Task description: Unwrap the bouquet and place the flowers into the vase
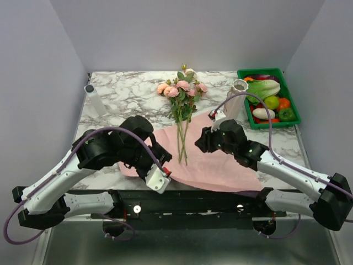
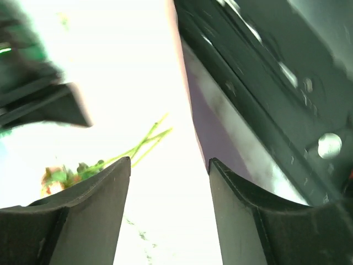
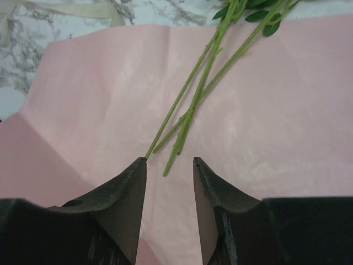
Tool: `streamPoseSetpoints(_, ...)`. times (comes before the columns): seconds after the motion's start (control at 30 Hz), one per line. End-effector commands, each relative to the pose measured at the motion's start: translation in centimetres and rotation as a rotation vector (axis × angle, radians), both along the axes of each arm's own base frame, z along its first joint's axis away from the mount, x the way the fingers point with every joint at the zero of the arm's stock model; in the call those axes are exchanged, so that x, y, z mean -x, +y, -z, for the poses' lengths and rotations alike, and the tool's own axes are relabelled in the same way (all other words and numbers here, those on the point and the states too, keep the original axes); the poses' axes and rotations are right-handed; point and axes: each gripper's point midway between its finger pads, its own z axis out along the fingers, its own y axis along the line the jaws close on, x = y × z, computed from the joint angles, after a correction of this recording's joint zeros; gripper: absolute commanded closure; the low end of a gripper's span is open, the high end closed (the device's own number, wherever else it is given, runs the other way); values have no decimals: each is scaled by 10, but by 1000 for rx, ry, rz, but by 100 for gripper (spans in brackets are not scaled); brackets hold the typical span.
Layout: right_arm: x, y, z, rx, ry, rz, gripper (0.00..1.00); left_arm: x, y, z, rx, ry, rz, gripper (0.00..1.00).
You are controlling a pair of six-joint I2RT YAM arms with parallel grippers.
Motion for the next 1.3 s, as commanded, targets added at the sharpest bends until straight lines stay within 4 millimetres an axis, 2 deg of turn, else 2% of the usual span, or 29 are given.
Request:
streamPoseSetpoints(0.0, 19, 8, -7, -49, -26, 5, 52, -10, -29, -69, 196, 165, -201, 30)
streamPoseSetpoints(0.03, 26, 8, 2, -38, -10, -1, 52, -13, -31, -76, 213, 193, -230, 29)
streamPoseSetpoints(0.13, 41, 9, 10, -39, 26, 14, 51, -33, -37, -100, 289, 262, -335, 29)
streamPoseSetpoints(0.17, 47, 12, 13, -35, 28, 10, 51, -46, -39, -106, 314, 334, -433, 28)
streamPoseSetpoints(0.2, 60, 20, 15, -14, 12, -4, 51, -75, -35, -125, 396, 334, -529, 29)
streamPoseSetpoints(0.23, 67, 23, 19, 4, 9, -11, 51, -88, -32, -132, 422, 366, -579, 29)
streamPoseSetpoints(0.27, 72, 25, 24, 18, 17, -18, 51, -101, -35, -130, 419, 425, -615, 27)
streamPoseSetpoints(0.3, 79, 28, 29, 23, 35, -30, 51, -117, -27, -139, 452, 467, -706, 26)
streamPoseSetpoints(0.4, 93, 31, 38, 20, 57, -52, 51, -148, -25, -126, 415, 585, -865, 17)
streamPoseSetpoints(0.43, 99, 30, 34, 6, 50, -56, 51, -157, -21, -121, 406, 604, -913, 15)
streamPoseSetpoints(0.47, 103, 29, 33, -3, 49, -57, 51, -170, -21, -108, 375, 629, -965, 12)
streamPoseSetpoints(0.53, 115, 23, 38, 9, 63, -45, 51, -180, -19, -88, 325, 677, -1034, 6)
streamPoseSetpoints(0.57, 118, 20, 32, -9, 61, -39, 51, -185, -20, -77, 301, 690, -1052, 1)
streamPoseSetpoints(0.6, 123, 15, 35, 4, 66, -32, 51, -189, -20, -60, 267, 701, -1078, 1)
streamPoseSetpoints(0.73, 126, 1, 37, 31, 60, 4, 51, -202, -16, -22, 205, 715, -1161, 1)
streamPoseSetpoints(0.83, 106, -8, 21, 60, -46, 75, 46, -212, -10, 2, 122, 716, -1251, 1)
streamPoseSetpoints(0.87, 98, -5, 2, 49, -88, 92, 45, -217, -9, 13, 86, 720, -1276, 1)
streamPoseSetpoints(0.93, 70, -10, -8, 100, -131, 141, 44, -219, -4, 22, 44, 722, -1305, 1)
streamPoseSetpoints(0.97, 55, -8, -21, 79, -131, 165, 44, -222, -1, 27, 31, 711, -1319, 1)
streamPoseSetpoints(1.0, 30, -15, -23, 61, -102, 196, 45, -224, 0, 34, 21, 699, -1323, 1)
streamPoseSetpoints(1.03, 15, -15, -9, 90, -61, 203, 45, -224, 2, 39, 13, 687, -1324, 1)
streamPoseSetpoints(1.07, 1, -16, -8, 84, -37, 219, 46, -225, 6, 41, 14, 661, -1332, 1)
streamPoseSetpoints(1.1, -25, -20, -20, 74, -48, 249, 46, -227, 9, 52, 11, 646, -1342, 1)
streamPoseSetpoints(1.13, -37, -11, -5, 112, -9, 223, 46, -228, 11, 58, 8, 625, -1343, 1)
streamPoseSetpoints(1.17, -48, -7, -3, 128, 0, 218, 47, -227, 16, 57, 21, 596, -1347, 1)
streamPoseSetpoints(1.2, -67, -1, -20, 113, -25, 219, 48, -226, 19, 69, 12, 585, -1348, 1)
streamPoseSetpoints(1.23, -74, 6, -18, 108, -2, 198, 48, -225, 22, 73, 3, 568, -1348, 1)
streamPoseSetpoints(1.27, -84, 13, 11, 154, 66, 188, 49, -224, 26, 76, -2, 557, -1357, 1)
